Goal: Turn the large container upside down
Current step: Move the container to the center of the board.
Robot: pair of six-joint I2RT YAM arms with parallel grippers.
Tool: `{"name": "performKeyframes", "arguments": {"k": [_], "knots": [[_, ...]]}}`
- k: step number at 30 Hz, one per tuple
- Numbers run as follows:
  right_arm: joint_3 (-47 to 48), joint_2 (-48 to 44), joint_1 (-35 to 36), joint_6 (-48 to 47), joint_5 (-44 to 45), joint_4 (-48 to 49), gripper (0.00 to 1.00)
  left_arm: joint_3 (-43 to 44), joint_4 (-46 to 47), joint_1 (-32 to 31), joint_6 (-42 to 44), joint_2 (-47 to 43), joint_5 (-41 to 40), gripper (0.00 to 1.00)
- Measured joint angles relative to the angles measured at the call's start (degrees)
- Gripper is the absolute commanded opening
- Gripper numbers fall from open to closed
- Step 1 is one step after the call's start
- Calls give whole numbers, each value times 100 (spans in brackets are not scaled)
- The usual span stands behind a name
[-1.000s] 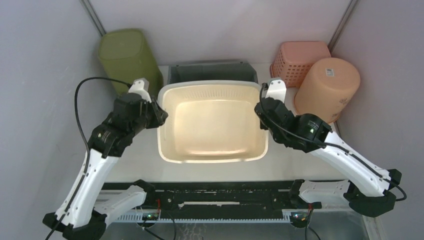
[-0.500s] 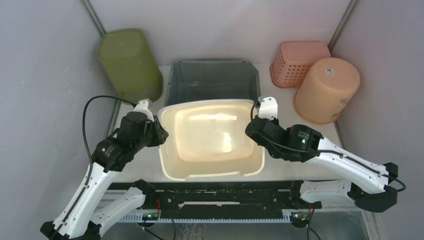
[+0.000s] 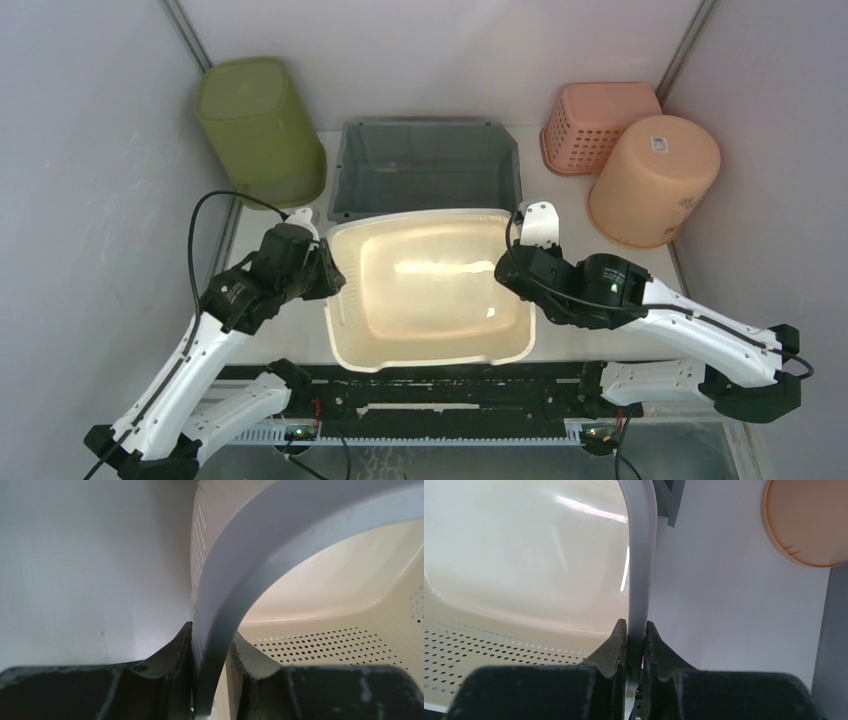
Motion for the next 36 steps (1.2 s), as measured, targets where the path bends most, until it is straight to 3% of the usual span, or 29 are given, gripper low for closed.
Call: {"name": "performKeyframes", "arguments": {"k": [11,18,24,36], "knots": [[-387,74,-367,48,-289,107,0,11,122,-20,11,643,-55,30],[-896,291,-1576,-186,-1088,737,0,155,629,35,87,1316,-284,30],[-942,850,-2712,-776,-1941,1602,0,271,1296,568,118,2212,-256,29],[308,2629,-3926,-1794,-2634,2986,0,1550,2479,1502,568,3980,-52,29]]}}
